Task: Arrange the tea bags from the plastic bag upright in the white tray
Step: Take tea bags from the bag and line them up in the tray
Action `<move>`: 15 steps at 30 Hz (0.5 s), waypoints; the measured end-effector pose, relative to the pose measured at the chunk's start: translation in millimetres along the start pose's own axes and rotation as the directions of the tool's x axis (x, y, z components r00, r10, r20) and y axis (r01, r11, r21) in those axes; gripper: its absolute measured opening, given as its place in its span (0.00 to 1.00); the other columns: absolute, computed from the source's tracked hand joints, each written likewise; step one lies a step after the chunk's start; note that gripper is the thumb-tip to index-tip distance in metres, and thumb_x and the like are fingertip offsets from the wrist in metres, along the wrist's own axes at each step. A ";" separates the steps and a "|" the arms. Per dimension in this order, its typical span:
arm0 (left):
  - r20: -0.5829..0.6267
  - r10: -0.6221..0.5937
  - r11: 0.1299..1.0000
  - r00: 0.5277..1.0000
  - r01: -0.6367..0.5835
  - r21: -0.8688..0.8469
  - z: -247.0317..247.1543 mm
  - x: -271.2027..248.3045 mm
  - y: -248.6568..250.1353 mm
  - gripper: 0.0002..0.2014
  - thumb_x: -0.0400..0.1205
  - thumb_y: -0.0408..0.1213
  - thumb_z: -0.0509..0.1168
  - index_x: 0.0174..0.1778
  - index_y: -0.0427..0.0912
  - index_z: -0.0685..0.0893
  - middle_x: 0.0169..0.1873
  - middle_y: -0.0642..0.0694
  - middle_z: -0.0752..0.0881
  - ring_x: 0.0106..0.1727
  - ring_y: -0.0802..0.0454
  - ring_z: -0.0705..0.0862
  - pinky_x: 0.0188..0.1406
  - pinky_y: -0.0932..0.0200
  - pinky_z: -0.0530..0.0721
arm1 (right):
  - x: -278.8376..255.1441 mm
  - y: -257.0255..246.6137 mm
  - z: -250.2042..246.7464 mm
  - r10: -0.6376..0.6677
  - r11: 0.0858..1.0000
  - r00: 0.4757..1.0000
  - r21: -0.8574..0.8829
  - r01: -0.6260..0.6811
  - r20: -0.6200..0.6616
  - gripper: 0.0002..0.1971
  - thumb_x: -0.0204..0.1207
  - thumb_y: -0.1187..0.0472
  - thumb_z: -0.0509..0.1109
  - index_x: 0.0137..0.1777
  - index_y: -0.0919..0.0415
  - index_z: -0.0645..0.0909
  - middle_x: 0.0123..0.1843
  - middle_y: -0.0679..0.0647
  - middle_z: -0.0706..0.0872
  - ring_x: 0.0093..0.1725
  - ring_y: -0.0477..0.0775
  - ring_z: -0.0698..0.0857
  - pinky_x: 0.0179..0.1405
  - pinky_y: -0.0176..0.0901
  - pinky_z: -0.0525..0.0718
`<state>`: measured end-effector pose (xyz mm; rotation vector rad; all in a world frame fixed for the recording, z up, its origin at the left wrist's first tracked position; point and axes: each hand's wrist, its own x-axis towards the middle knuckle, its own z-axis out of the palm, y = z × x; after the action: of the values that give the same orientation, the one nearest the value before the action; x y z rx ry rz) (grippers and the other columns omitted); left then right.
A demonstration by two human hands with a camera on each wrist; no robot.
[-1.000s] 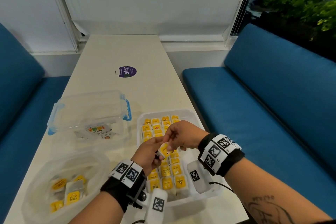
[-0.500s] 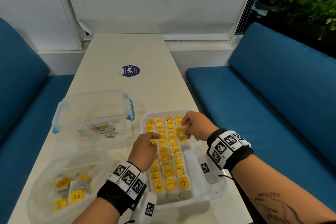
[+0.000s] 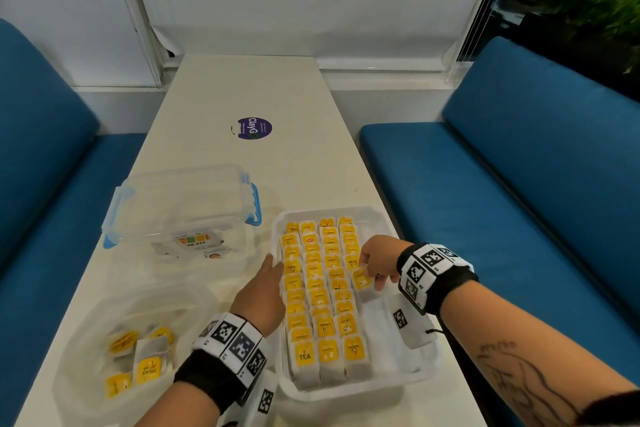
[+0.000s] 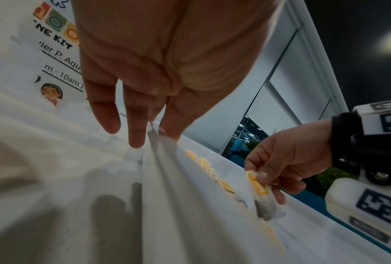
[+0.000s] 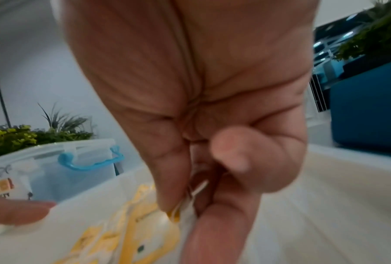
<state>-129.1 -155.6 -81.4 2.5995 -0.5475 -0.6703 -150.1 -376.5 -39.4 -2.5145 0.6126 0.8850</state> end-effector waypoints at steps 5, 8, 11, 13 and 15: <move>0.003 0.002 0.999 1.000 -0.002 -0.055 0.0 1.5 -1.0 0.31 0.84 0.28 0.55 0.82 0.49 0.54 0.83 0.53 0.44 0.79 0.53 0.64 0.71 0.61 0.68 | 21.1 -5.7 11.0 0.094 0.985 0.992 -0.150 -0.081 0.080 0.16 0.78 0.66 0.67 0.64 0.71 0.78 0.55 0.59 0.87 0.46 0.54 0.87 0.49 0.44 0.86; 0.006 0.004 0.997 1.000 -0.004 -0.072 -0.4 1.7 -2.9 0.31 0.84 0.28 0.55 0.82 0.49 0.55 0.83 0.54 0.44 0.80 0.54 0.64 0.71 0.61 0.68 | 44.5 -0.3 13.2 0.100 0.985 0.992 -0.147 -0.089 0.073 0.14 0.74 0.66 0.72 0.59 0.68 0.82 0.50 0.58 0.87 0.40 0.52 0.85 0.47 0.44 0.87; 0.004 0.004 0.996 1.000 -0.004 -0.087 0.6 2.3 -4.7 0.31 0.83 0.28 0.56 0.82 0.50 0.56 0.83 0.54 0.44 0.80 0.54 0.63 0.72 0.62 0.67 | 49.7 3.6 17.5 0.166 0.973 0.986 -0.167 -0.159 0.030 0.21 0.76 0.54 0.71 0.65 0.66 0.80 0.57 0.55 0.85 0.52 0.52 0.80 0.65 0.44 0.77; 0.007 0.002 0.995 1.000 -0.002 -0.097 1.2 2.6 -5.4 0.31 0.83 0.28 0.56 0.82 0.50 0.56 0.83 0.54 0.45 0.80 0.55 0.62 0.72 0.62 0.66 | 40.7 1.8 13.2 0.179 0.980 0.983 -0.096 -0.173 0.052 0.21 0.80 0.57 0.67 0.69 0.67 0.77 0.62 0.57 0.83 0.52 0.54 0.81 0.62 0.43 0.78; 0.013 0.003 0.995 1.000 -0.001 -0.101 0.7 2.5 -4.6 0.31 0.83 0.28 0.56 0.82 0.50 0.56 0.83 0.54 0.45 0.80 0.55 0.62 0.72 0.62 0.66 | 39.2 -1.2 11.9 0.142 0.989 0.984 -0.041 -0.139 0.109 0.19 0.78 0.67 0.68 0.68 0.71 0.77 0.59 0.60 0.84 0.46 0.57 0.85 0.50 0.42 0.87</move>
<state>-126.3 -153.0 -85.0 2.5019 -0.5070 -0.6969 -127.7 -380.1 -73.5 -2.4545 0.7518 1.0871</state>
